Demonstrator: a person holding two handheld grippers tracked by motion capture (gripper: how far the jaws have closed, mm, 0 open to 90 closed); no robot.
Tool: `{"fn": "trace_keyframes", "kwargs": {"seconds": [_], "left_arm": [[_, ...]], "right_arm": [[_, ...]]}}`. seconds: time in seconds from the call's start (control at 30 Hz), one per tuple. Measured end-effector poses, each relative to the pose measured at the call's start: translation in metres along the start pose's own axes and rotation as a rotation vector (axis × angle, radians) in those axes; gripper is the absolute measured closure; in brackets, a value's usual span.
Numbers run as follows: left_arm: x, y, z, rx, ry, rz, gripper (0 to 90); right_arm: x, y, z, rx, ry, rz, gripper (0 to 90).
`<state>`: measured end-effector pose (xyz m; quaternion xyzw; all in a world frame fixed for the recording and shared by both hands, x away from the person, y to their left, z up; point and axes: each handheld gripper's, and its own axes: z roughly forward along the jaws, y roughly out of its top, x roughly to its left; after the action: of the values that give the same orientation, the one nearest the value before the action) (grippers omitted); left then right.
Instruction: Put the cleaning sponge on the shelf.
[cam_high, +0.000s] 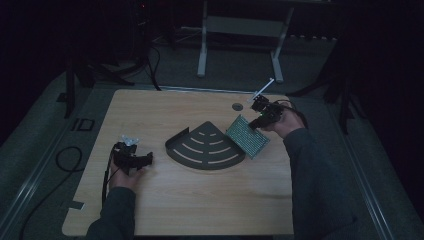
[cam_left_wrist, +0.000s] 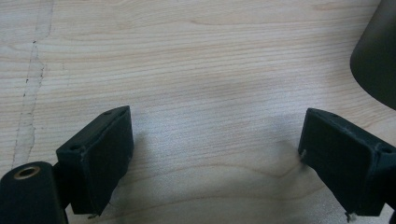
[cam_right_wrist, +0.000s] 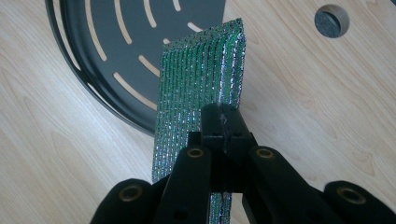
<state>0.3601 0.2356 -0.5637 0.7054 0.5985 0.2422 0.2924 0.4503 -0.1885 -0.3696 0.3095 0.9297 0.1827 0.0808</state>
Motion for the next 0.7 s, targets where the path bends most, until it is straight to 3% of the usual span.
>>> {"fn": "trace_keyframes", "kwargs": {"seconds": [0.7], "left_arm": [[0.000, 0.000, 0.000, 0.000, 0.000, -0.001, 10.6]], "right_arm": [[0.005, 0.026, 0.009, -0.015, 0.013, -0.013, 90.0]]}}
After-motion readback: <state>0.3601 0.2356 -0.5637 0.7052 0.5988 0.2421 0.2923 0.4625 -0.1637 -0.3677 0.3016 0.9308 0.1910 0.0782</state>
